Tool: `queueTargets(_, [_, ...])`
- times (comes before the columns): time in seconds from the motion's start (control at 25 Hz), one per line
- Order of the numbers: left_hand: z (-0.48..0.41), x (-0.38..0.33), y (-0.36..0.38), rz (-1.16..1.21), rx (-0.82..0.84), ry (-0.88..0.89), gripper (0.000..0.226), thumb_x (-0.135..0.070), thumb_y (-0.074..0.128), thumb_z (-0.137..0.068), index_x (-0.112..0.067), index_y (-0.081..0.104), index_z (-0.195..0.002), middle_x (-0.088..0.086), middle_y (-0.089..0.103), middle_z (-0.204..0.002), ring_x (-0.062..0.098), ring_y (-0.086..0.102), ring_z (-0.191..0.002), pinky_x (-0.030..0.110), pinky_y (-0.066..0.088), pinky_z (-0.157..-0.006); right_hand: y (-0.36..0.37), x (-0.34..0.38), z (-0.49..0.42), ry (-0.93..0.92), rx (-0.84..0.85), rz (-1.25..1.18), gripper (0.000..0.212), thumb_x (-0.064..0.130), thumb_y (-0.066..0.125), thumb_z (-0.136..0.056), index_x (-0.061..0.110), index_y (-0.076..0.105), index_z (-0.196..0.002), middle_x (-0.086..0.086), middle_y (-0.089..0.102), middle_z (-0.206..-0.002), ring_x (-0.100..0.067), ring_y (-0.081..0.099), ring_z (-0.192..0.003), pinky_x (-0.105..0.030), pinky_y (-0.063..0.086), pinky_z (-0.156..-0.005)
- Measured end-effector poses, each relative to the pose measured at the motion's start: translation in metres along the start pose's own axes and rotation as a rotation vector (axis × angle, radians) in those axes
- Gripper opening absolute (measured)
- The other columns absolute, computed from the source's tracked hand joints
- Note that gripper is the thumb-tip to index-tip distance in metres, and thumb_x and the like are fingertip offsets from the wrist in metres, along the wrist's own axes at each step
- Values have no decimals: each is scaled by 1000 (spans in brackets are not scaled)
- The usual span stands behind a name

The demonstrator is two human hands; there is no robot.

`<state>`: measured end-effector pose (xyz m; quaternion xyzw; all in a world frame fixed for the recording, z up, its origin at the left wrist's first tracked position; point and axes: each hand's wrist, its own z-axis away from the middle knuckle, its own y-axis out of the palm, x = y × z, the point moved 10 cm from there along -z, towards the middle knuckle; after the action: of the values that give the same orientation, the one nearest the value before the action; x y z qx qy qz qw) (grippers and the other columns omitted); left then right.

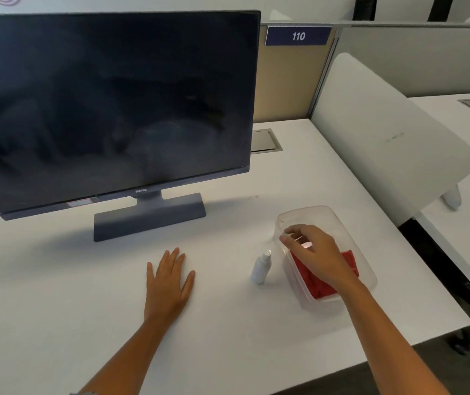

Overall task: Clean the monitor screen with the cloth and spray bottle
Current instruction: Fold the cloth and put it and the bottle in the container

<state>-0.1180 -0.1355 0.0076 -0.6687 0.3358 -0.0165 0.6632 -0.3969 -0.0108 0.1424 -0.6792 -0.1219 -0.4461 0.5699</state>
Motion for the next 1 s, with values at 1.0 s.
queueTargets(1.0, [-1,1,-1,-26,-4,-21,80,-66,5,-88,-15,45,-134,7,42,-145,27,31,-137,51,12,-113,-41,63,-3,-265,-214,-174,28,8,78,-74,12,67,-100,6,65,-89,-6,65,-82,-10,52,-66])
